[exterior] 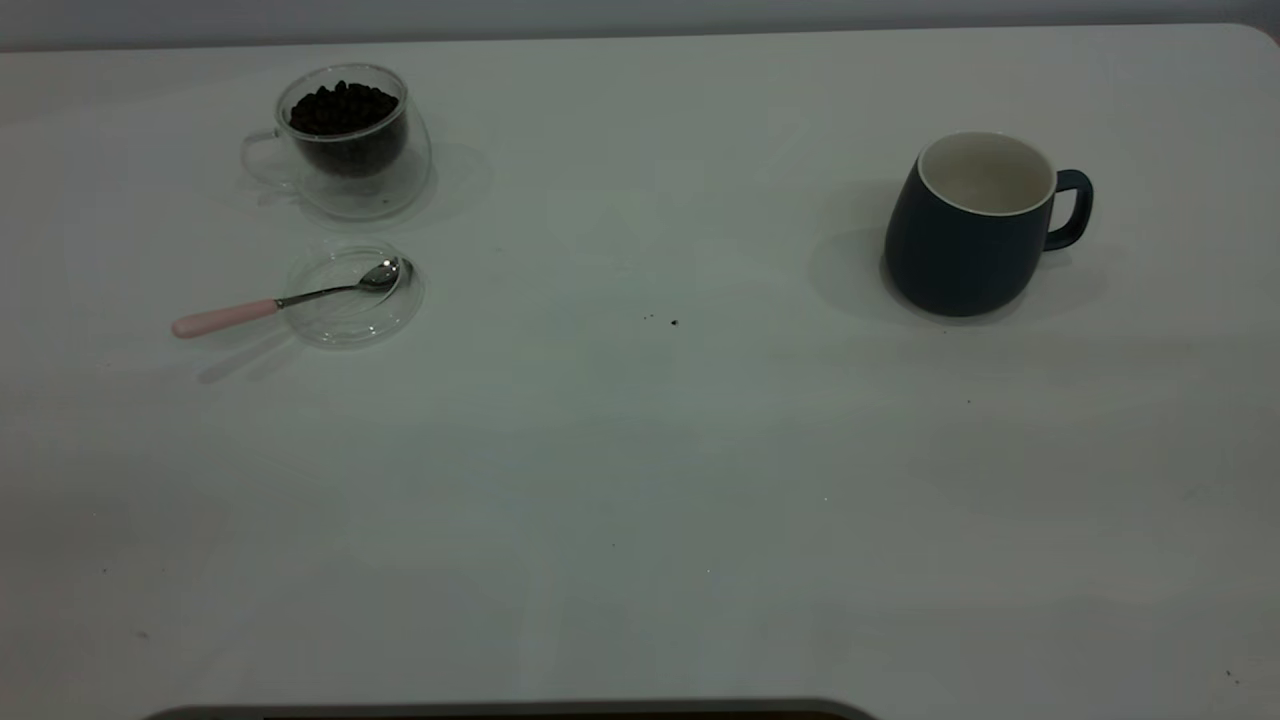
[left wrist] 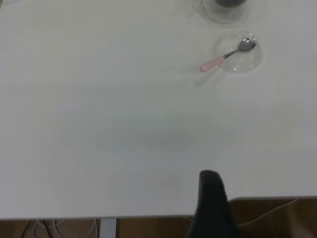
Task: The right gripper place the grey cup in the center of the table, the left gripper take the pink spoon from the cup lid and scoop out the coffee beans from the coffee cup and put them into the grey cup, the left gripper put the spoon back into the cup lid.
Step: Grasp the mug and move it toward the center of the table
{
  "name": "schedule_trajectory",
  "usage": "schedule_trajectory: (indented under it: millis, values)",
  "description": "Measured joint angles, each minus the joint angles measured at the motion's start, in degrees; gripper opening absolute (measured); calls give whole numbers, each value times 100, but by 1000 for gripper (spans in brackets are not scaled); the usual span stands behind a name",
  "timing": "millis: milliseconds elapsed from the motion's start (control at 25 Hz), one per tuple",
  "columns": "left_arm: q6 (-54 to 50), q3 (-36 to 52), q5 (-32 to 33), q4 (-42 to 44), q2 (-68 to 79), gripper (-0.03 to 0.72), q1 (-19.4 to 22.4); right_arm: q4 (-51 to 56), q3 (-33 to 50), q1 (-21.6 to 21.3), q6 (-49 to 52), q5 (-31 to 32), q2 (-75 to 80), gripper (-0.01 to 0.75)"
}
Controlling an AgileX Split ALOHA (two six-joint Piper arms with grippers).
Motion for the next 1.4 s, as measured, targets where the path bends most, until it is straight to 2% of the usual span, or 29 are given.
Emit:
schedule_trajectory:
  millis: [440, 600, 720, 1040, 1400]
  values:
    - [0, 0, 0, 0, 0, 587, 0, 118, -57, 0, -73, -72, 24, 596]
    - [0, 0, 0, 0, 0, 587, 0, 136, -473, 0, -259, -352, 690, 659]
    - [0, 0, 0, 0, 0, 587, 0, 142, -780, 0, -472, -585, 1788, 699]
    - [0, 0, 0, 0, 0, 587, 0, 316, -1348, 0, -1999, -1929, 5187, 705]
    - [0, 0, 0, 1, 0, 587, 0, 913, -1396, 0, -3902, -3907, 8168, 690]
